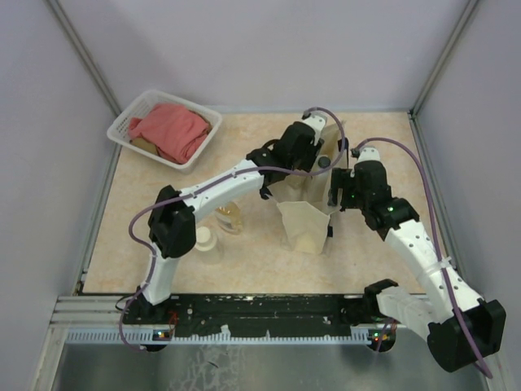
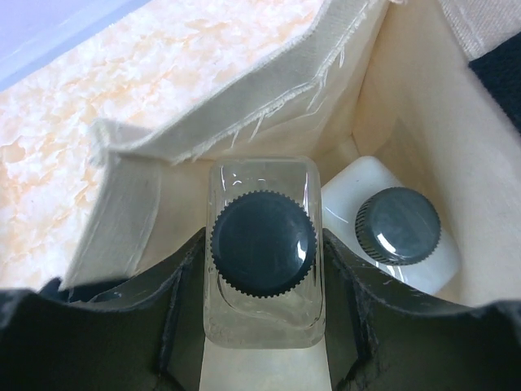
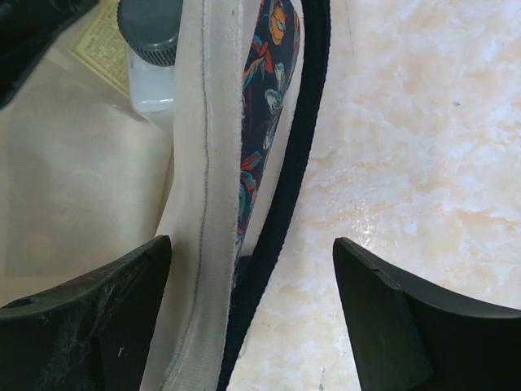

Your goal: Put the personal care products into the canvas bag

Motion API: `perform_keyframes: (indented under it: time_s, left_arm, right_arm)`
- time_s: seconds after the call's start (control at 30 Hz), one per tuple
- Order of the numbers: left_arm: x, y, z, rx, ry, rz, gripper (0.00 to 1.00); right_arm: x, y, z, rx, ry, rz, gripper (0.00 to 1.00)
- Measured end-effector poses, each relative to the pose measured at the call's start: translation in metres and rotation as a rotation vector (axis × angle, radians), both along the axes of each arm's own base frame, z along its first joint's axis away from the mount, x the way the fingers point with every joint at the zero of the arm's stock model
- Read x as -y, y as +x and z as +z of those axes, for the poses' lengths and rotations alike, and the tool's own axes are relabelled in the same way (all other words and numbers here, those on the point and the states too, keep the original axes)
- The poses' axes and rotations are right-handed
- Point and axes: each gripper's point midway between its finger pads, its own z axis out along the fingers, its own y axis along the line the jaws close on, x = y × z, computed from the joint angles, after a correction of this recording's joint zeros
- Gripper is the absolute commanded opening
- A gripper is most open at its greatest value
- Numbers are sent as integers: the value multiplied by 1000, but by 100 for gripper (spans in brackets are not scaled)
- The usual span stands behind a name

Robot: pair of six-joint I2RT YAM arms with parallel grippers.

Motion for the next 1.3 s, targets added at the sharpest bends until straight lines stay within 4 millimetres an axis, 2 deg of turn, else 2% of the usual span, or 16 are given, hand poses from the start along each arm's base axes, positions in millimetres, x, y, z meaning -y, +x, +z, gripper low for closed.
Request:
perform_keyframes:
  time_s: [0.17,0.3,0.4,0.5,0.6,0.73,0.87,0.97,1.07,1.2,1.3]
  left_arm:
    - [3,4,-22,-8,3,6,44]
    - [4,4,-29,-8,-5,9,66]
    - [4,4,-28,-1,-13,9,80]
    - [3,2,-12,12,-42,3,98]
    - [0,-3,13,32,-84,-5,99]
    - [-10,-19,57,69,-152,-30,99]
    - [-32,-44,93,99,-187,-49,99]
    - [-58,-63,114,110,-188,-34,99]
    - [-95,-82,118,98,-162,21,99]
    - [-151,-112,108,54,-134,116,99]
    - [-183,-130,100,17,-127,182,99]
  right_arm:
    - [0,0,0,-1,-1,0,80]
    - [0,-1,-1,-4,-2,0,81]
    - [0,-1,-1,-4,-2,0,82]
    - [0,-1,-1,-4,-2,0,82]
    - [0,-1,-1,-5,-2,0,82]
    - [0,0,-2,-9,-3,1,83]
    - [0,1,-2,-8,-4,2,83]
    - [-1,1,-4,-14,-4,6,83]
    - [-2,2,-4,-10,-3,12,84]
    - [-5,4,-5,-13,2,21,85]
    - [-6,4,-8,-23,3,26,86]
